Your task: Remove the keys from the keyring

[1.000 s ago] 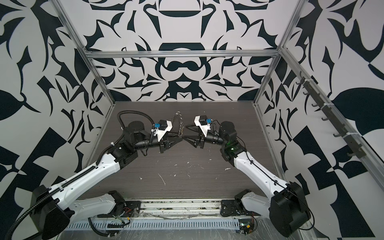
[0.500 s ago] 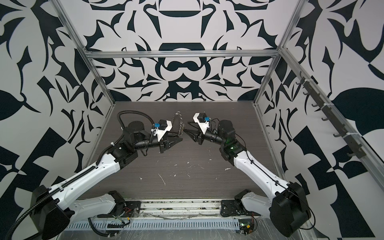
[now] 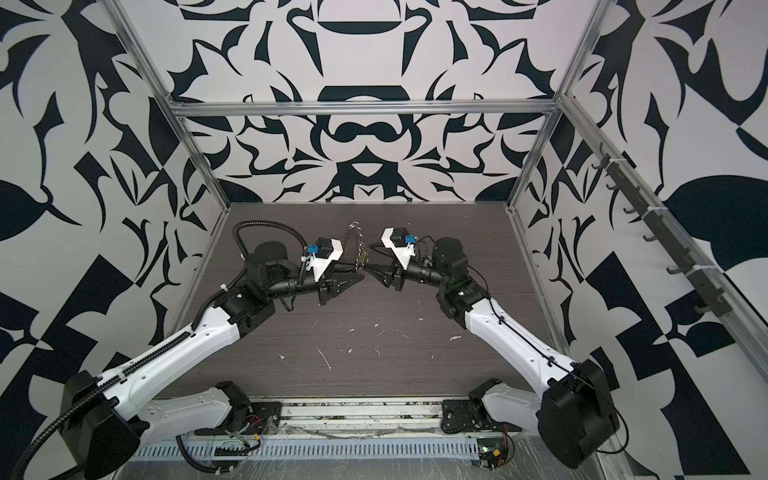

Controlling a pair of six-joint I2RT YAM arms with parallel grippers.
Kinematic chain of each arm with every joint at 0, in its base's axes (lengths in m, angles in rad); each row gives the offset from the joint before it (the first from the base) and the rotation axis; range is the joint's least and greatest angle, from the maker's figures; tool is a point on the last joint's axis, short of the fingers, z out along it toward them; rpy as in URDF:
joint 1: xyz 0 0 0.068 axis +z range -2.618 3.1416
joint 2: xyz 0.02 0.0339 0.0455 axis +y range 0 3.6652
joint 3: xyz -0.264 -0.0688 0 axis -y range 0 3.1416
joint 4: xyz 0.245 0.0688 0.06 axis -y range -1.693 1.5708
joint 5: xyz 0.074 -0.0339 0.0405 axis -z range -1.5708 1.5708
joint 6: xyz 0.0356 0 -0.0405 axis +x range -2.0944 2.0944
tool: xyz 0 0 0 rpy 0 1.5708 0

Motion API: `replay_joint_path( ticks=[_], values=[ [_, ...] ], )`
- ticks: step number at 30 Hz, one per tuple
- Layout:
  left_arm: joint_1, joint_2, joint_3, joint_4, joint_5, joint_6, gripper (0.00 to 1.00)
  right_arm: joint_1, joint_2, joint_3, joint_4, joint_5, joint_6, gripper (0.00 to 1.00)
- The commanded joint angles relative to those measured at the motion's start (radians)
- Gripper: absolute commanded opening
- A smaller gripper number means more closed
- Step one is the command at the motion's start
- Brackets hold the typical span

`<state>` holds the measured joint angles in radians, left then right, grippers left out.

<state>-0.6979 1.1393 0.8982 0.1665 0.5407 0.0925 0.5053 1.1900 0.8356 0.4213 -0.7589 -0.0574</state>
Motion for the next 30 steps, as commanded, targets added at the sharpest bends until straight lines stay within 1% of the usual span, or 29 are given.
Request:
replay_joint_path(
  ticks=[1, 6, 9, 12, 15, 20, 22, 24, 27, 30],
  values=[
    [-0.008, -0.020, 0.018, 0.053, 0.027, -0.011, 0.23, 0.026, 0.008, 0.051, 0.046, -0.073, -0.013, 0.58],
    [-0.008, -0.023, 0.014, 0.053, 0.023, -0.011, 0.23, 0.026, 0.009, 0.064, 0.037, -0.129, -0.014, 0.52],
    [-0.008, -0.026, 0.013, 0.053, 0.015, -0.009, 0.23, 0.025, 0.007, 0.078, 0.011, -0.142, -0.014, 0.44],
    [-0.008, -0.028, 0.013, 0.053, 0.006, -0.008, 0.23, 0.025, -0.014, 0.078, -0.028, -0.127, -0.037, 0.36],
    [-0.008, -0.026, 0.015, 0.051, -0.004, 0.001, 0.23, 0.023, -0.035, 0.105, -0.138, -0.092, -0.096, 0.26],
    [-0.008, -0.025, 0.009, 0.050, -0.030, 0.013, 0.23, 0.021, -0.071, 0.172, -0.397, 0.021, -0.248, 0.13],
    [-0.007, -0.023, 0.004, 0.050, -0.040, 0.016, 0.23, 0.021, -0.080, 0.196, -0.455, 0.055, -0.269, 0.05],
    [-0.008, -0.024, -0.002, 0.058, -0.045, 0.019, 0.23, 0.020, -0.087, 0.217, -0.511, 0.077, -0.298, 0.00],
    [-0.008, -0.023, -0.012, 0.072, -0.060, 0.021, 0.23, 0.019, -0.087, 0.261, -0.607, 0.118, -0.345, 0.00],
    [-0.008, -0.019, -0.016, 0.074, -0.067, 0.031, 0.23, 0.019, -0.075, 0.327, -0.721, 0.185, -0.402, 0.00]
  ],
)
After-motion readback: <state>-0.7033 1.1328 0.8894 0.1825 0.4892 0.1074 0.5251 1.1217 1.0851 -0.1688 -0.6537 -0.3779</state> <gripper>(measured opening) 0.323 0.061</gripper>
